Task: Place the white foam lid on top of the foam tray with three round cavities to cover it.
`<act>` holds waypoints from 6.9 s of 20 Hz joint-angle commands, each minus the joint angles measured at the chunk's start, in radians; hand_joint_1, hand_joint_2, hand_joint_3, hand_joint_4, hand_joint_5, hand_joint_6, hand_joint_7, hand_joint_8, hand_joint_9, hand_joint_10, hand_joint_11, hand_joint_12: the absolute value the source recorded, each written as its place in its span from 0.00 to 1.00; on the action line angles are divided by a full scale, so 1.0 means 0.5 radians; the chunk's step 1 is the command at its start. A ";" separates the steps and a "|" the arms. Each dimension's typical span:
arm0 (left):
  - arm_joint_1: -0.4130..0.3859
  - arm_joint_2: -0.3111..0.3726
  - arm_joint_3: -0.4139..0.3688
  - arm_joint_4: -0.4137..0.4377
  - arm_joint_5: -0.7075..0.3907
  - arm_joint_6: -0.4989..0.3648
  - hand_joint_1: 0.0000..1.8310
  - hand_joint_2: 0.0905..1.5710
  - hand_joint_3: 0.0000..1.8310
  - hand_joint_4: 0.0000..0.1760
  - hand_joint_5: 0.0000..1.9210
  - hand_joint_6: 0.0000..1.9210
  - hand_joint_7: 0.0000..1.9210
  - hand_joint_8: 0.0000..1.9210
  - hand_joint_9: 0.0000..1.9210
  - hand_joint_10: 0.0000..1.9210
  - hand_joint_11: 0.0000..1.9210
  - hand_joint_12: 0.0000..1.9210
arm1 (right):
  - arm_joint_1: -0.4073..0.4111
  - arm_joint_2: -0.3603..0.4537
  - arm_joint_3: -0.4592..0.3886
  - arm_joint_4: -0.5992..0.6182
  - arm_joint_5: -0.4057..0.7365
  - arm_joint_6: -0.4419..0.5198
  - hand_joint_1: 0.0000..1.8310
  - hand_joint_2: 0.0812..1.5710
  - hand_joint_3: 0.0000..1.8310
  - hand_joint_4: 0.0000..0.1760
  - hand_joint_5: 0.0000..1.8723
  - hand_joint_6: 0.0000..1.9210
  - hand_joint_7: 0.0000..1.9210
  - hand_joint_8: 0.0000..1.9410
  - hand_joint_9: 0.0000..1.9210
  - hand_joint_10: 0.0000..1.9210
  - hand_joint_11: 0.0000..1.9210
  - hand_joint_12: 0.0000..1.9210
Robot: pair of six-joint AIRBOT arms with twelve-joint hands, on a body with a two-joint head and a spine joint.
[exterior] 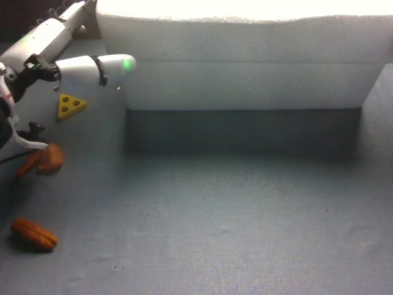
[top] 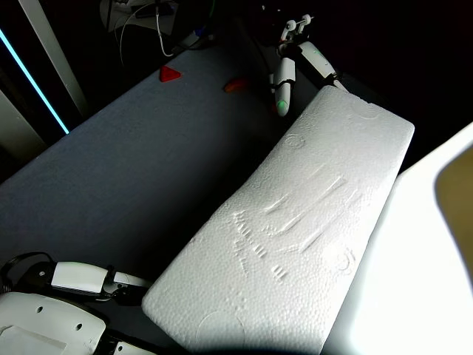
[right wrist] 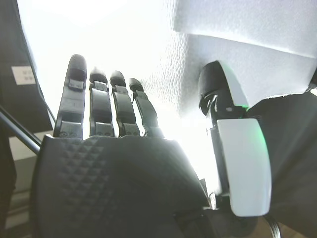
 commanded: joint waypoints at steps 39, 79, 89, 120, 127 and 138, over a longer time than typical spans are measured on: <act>0.157 0.272 -0.287 0.042 -0.840 -0.014 0.33 0.64 0.00 0.19 0.00 0.00 0.00 0.00 0.00 0.00 0.00 0.50 | -0.222 0.359 -0.442 -0.294 0.878 0.019 0.30 0.73 0.00 0.39 0.00 0.00 0.00 0.00 0.01 0.00 0.00 0.32; 0.214 0.298 -0.338 0.033 -0.976 -0.004 0.36 0.66 0.00 0.12 0.00 0.00 0.00 0.00 0.00 0.00 0.00 0.72 | -0.656 0.322 -0.516 -0.580 0.870 0.429 0.21 0.78 0.00 0.00 0.00 0.00 0.01 0.00 0.08 0.02 0.00 0.64; 0.218 0.298 -0.341 0.031 -0.979 -0.005 0.36 0.66 0.00 0.12 0.00 0.00 0.00 0.00 0.00 0.00 0.00 0.56 | -0.542 0.154 -0.379 -0.531 0.856 0.436 0.19 0.68 0.00 0.00 0.00 0.00 0.00 0.00 0.06 0.01 0.00 0.67; 0.240 0.295 -0.354 0.019 -1.001 -0.002 0.37 0.66 0.00 0.00 0.01 0.00 0.00 0.00 0.00 0.00 0.00 0.41 | -0.657 0.358 -0.572 -0.483 1.081 0.393 0.21 0.72 0.00 0.00 0.01 0.00 0.04 0.01 0.00 0.24 0.00 0.78; 0.251 0.294 -0.353 0.018 -0.983 -0.004 0.38 0.68 0.00 0.00 0.00 0.00 0.00 0.00 0.00 0.00 0.00 0.00 | -0.704 0.401 -0.577 -0.276 1.216 0.302 0.29 0.76 0.00 0.00 0.00 0.00 0.02 0.00 0.00 0.13 0.00 0.70; 0.239 0.262 -0.320 0.020 -0.909 -0.003 0.38 0.67 0.00 0.00 0.01 0.00 0.00 0.00 0.00 0.00 0.00 0.58 | -0.698 0.295 -0.355 0.006 1.075 0.294 0.29 0.75 0.00 0.00 0.00 0.00 0.00 0.00 0.00 0.00 0.00 0.43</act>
